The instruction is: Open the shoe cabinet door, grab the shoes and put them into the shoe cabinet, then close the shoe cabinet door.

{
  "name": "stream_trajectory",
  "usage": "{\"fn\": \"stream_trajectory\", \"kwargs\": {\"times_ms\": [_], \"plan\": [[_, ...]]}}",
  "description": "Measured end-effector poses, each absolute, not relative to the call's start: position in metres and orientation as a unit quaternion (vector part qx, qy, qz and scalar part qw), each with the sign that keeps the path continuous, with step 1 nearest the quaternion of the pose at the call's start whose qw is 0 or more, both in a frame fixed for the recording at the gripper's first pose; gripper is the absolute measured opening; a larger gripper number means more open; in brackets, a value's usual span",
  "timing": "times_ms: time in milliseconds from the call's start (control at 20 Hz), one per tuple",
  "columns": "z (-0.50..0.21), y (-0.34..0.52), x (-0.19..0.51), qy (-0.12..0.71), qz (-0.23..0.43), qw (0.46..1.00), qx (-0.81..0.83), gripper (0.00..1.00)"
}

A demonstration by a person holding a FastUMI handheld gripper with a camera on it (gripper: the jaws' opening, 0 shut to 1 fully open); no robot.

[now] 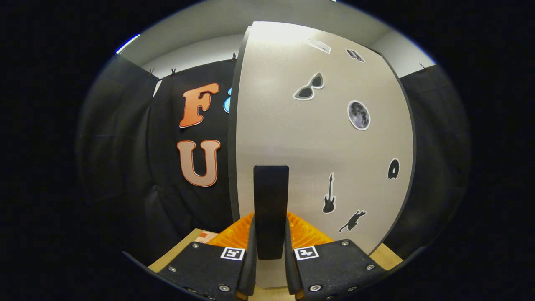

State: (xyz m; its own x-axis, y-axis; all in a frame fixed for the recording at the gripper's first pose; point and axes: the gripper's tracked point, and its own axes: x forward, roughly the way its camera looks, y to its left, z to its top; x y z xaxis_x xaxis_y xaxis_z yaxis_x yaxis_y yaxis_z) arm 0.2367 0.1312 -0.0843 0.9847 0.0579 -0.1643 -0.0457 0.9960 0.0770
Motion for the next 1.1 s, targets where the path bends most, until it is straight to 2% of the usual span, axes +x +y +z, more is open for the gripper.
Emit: {"fn": "stream_trajectory", "kwargs": {"times_ms": [850, 1100], "plan": [[-0.074, 0.065, 0.121, 0.096, -0.019, 0.995, 0.020, 0.27], [-0.072, 0.043, 0.097, 0.097, -0.012, 0.995, 0.023, 0.25]]}}
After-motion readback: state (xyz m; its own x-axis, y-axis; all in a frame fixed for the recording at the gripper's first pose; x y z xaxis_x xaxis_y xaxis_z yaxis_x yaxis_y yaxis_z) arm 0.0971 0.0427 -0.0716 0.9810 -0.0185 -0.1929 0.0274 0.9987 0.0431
